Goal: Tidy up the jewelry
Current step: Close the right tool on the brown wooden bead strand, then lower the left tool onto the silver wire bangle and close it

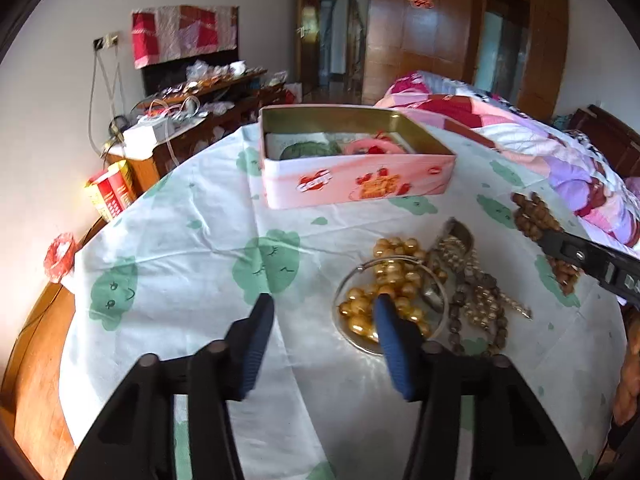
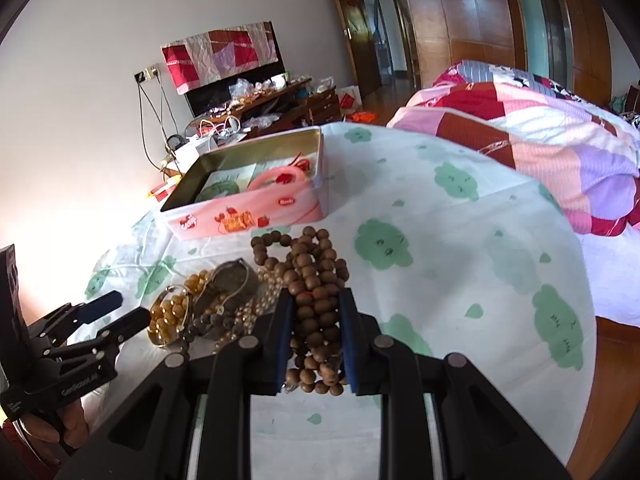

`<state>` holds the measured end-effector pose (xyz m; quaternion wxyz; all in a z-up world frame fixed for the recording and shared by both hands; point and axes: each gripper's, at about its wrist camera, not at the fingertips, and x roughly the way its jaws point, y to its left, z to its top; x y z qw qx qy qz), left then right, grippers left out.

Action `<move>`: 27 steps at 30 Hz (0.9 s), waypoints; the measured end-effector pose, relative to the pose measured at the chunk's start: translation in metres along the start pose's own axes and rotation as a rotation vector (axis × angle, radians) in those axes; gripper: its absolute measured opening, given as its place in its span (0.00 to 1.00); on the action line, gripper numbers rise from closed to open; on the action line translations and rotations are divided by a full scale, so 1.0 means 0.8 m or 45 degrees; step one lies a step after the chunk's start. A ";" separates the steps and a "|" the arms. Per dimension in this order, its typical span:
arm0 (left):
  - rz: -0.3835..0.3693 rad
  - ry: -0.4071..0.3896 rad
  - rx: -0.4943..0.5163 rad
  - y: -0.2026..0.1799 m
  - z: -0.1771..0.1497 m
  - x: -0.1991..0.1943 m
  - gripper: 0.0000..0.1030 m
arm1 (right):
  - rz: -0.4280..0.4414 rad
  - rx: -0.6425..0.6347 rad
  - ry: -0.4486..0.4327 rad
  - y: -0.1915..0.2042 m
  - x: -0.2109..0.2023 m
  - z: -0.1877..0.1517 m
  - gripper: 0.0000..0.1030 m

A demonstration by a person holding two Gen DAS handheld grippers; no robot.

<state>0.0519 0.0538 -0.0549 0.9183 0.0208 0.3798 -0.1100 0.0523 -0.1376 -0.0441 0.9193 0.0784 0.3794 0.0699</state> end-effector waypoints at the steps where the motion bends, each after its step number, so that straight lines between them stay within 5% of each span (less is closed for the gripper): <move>1: -0.009 0.011 -0.026 0.004 0.003 0.002 0.47 | 0.003 0.000 0.004 0.000 0.000 -0.001 0.24; 11: -0.008 0.181 0.052 -0.005 0.024 0.042 0.34 | -0.004 0.020 0.009 -0.006 -0.001 -0.001 0.24; 17: -0.022 0.193 0.142 -0.018 0.028 0.044 0.28 | -0.003 0.032 0.015 -0.008 0.000 -0.001 0.24; 18: -0.049 0.192 0.138 -0.017 0.028 0.044 0.12 | -0.003 0.032 0.013 -0.008 0.000 -0.001 0.24; 19: -0.056 0.191 0.140 -0.017 0.029 0.043 0.09 | -0.006 0.034 0.010 -0.008 0.000 -0.001 0.24; 27: -0.132 0.048 0.056 -0.005 0.030 0.010 0.04 | 0.001 0.056 -0.025 -0.012 -0.006 0.000 0.24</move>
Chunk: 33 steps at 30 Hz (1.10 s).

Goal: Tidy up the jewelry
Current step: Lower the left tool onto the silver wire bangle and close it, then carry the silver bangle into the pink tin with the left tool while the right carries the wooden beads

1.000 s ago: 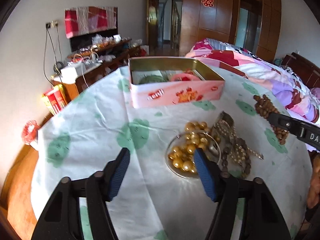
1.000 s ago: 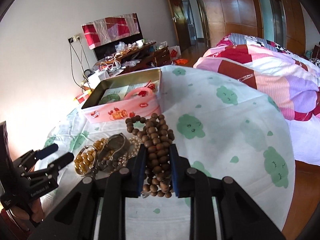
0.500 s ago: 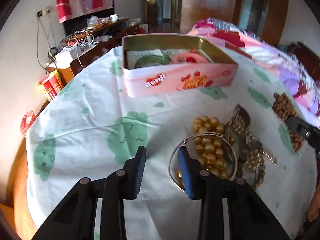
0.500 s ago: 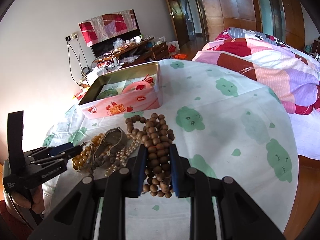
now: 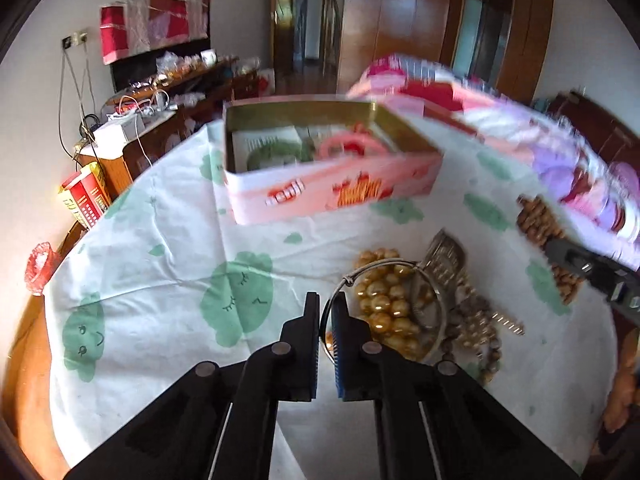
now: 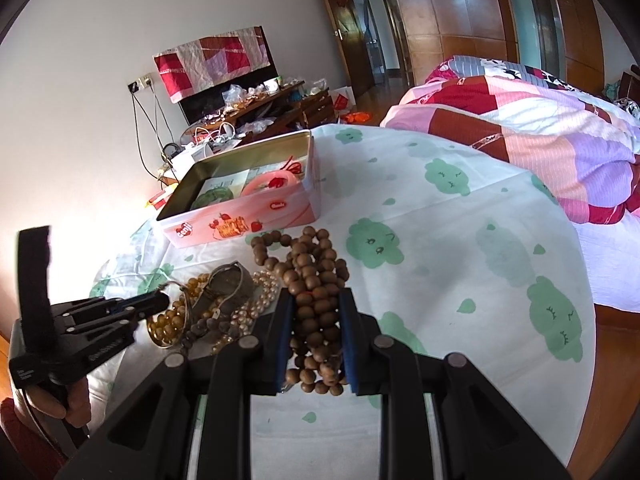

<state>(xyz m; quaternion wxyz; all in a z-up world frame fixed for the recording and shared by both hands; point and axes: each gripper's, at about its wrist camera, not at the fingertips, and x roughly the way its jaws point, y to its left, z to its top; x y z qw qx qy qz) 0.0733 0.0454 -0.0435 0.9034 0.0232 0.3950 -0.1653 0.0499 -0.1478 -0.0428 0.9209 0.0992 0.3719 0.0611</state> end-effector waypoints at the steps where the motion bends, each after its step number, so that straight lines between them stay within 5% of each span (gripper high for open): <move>1: -0.013 -0.024 -0.023 0.002 -0.002 -0.005 0.04 | 0.000 0.005 -0.002 -0.001 -0.001 0.001 0.24; 11: -0.187 -0.213 -0.168 0.017 0.001 -0.043 0.04 | 0.009 0.042 -0.045 -0.008 -0.009 0.006 0.24; 22: -0.217 -0.336 -0.170 0.017 0.038 -0.049 0.04 | 0.020 0.025 -0.074 -0.003 -0.004 0.025 0.24; 33: -0.188 -0.400 -0.267 0.038 0.102 -0.010 0.04 | 0.062 -0.033 -0.193 0.026 0.016 0.094 0.24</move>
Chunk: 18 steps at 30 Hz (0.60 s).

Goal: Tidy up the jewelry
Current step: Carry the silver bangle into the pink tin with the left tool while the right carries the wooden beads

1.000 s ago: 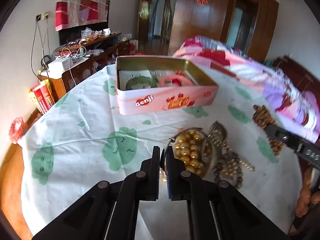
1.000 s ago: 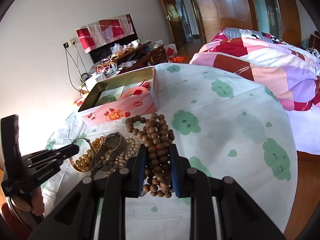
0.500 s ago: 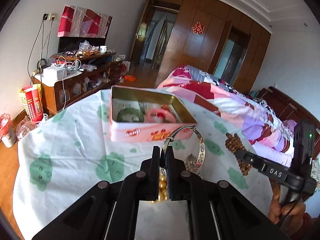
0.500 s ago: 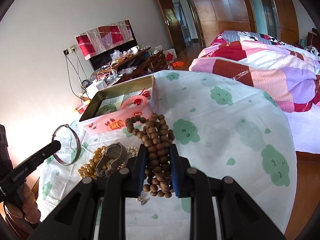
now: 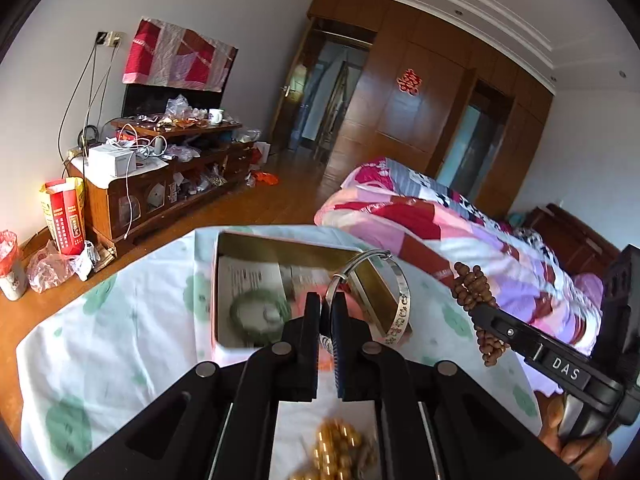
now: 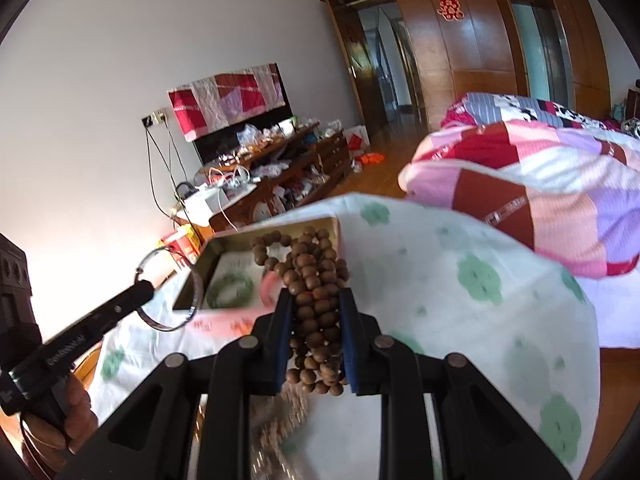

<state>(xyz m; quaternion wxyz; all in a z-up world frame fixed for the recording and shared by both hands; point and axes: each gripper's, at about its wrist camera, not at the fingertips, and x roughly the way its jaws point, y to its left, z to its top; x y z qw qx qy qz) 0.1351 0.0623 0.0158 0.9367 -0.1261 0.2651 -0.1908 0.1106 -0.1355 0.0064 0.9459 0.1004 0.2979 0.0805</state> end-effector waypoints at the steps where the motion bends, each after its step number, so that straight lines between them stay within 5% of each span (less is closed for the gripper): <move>1: 0.009 0.000 -0.004 0.002 0.003 0.007 0.04 | 0.000 -0.006 -0.007 0.003 0.008 0.007 0.24; 18: 0.248 0.136 0.070 0.017 0.015 0.115 0.04 | -0.026 -0.028 0.120 0.012 0.149 0.034 0.24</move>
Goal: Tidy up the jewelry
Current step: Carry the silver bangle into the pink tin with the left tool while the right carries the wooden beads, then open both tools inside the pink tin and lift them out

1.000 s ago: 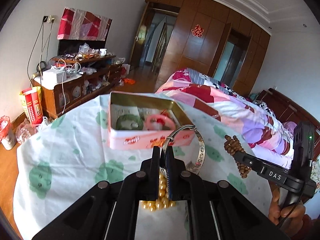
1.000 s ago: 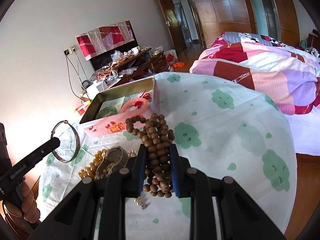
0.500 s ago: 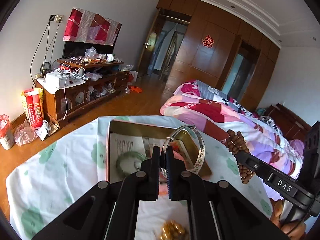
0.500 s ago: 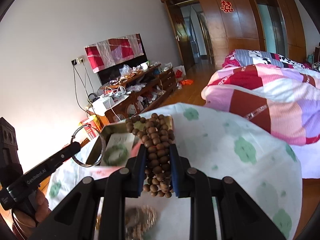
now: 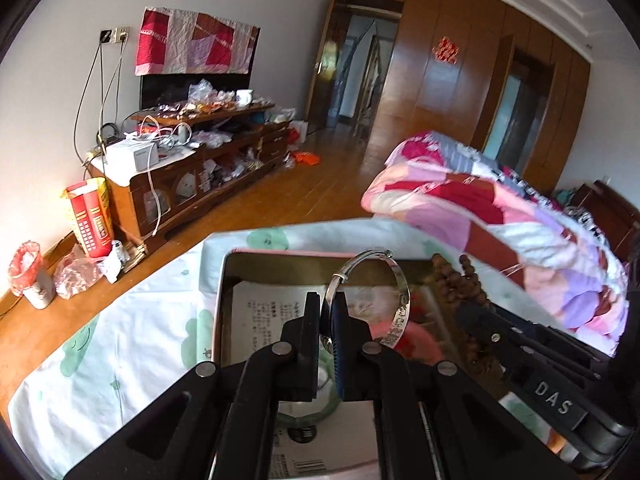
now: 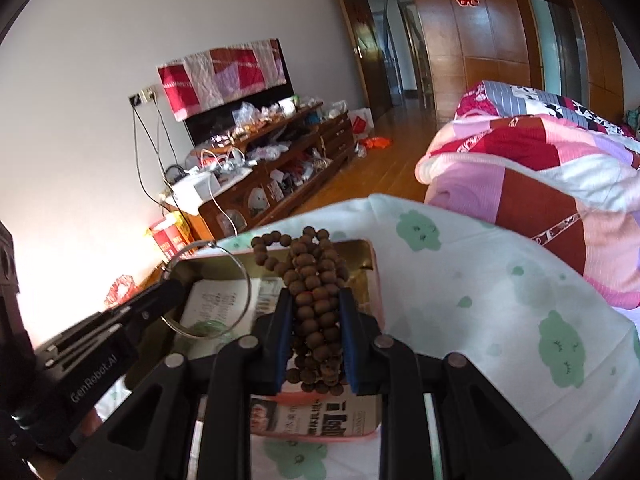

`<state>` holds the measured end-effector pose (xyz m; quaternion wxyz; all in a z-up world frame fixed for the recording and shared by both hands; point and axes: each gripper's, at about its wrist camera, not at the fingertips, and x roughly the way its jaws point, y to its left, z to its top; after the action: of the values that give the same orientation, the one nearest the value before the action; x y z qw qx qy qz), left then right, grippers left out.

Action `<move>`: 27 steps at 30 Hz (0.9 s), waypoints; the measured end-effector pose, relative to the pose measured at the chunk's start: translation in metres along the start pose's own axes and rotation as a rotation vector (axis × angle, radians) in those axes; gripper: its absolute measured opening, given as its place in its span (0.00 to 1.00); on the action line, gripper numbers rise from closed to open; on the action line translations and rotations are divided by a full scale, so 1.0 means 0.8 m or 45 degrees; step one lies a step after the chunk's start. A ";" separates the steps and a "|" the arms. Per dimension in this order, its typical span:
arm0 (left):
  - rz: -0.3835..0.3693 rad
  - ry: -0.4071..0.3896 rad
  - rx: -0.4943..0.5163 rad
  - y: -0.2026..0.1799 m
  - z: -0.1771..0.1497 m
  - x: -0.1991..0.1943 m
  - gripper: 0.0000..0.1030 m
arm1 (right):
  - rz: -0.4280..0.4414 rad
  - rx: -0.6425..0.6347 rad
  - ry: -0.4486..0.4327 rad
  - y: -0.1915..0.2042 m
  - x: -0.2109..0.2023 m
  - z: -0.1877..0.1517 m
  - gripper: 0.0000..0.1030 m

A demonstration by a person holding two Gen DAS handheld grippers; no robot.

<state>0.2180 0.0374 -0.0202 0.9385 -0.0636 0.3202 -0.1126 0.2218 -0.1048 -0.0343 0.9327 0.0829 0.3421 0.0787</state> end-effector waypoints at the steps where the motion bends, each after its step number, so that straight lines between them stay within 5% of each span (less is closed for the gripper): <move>1: 0.017 0.014 0.009 0.000 -0.001 0.005 0.04 | -0.002 0.005 0.017 -0.003 0.006 -0.002 0.24; 6: 0.104 0.056 0.076 -0.008 -0.009 0.015 0.05 | -0.007 -0.002 0.040 -0.005 0.013 -0.003 0.24; 27: 0.207 0.091 0.066 -0.001 -0.008 0.029 0.05 | 0.004 -0.038 0.070 0.003 0.023 -0.015 0.30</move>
<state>0.2317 0.0305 -0.0382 0.9338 -0.0089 0.3547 -0.0464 0.2277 -0.0974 -0.0545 0.9239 0.0674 0.3663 0.0875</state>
